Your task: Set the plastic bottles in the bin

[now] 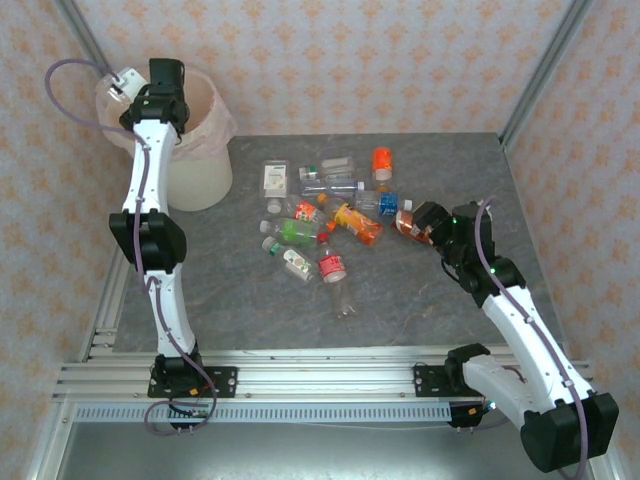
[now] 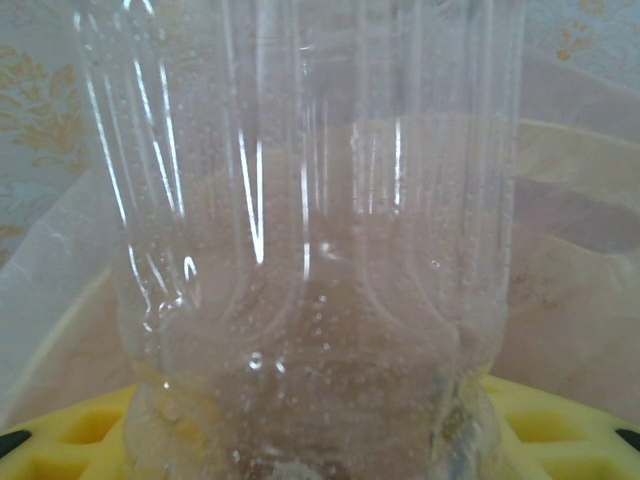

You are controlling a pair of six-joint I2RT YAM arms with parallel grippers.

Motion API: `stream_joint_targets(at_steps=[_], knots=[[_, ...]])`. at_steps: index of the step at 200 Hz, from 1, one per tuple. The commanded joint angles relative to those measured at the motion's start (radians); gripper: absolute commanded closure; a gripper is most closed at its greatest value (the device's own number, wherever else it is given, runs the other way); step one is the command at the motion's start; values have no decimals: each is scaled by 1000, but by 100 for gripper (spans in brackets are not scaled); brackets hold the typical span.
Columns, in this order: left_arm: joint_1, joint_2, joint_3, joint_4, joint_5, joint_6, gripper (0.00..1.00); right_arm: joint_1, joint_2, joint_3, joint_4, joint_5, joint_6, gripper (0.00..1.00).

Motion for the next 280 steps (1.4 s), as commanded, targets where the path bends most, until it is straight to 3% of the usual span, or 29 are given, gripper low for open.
stream_joint_targets(at_steps=[1, 36, 75, 140, 210, 238, 280], knots=[[19, 13, 32, -73, -47, -68, 43, -5, -13, -1, -35, 9, -6, 1], [21, 16, 36, -91, -35, -75, 39, -6, -13, -3, -30, 6, -5, 0], [20, 12, 40, -102, -13, -77, 21, -5, -13, -3, -46, 10, -30, 1], [21, -42, 52, -102, 107, -98, 11, -8, -12, -34, 11, 6, 0, 1], [18, -148, 36, -41, 398, -123, 0, -34, -12, -76, 43, -8, 46, 1], [4, -225, -56, 78, 600, -93, 0, -43, -10, -87, 53, -7, 47, 1], [-68, -381, -225, 248, 782, -23, 0, -67, 18, -116, 108, -32, 10, 1]])
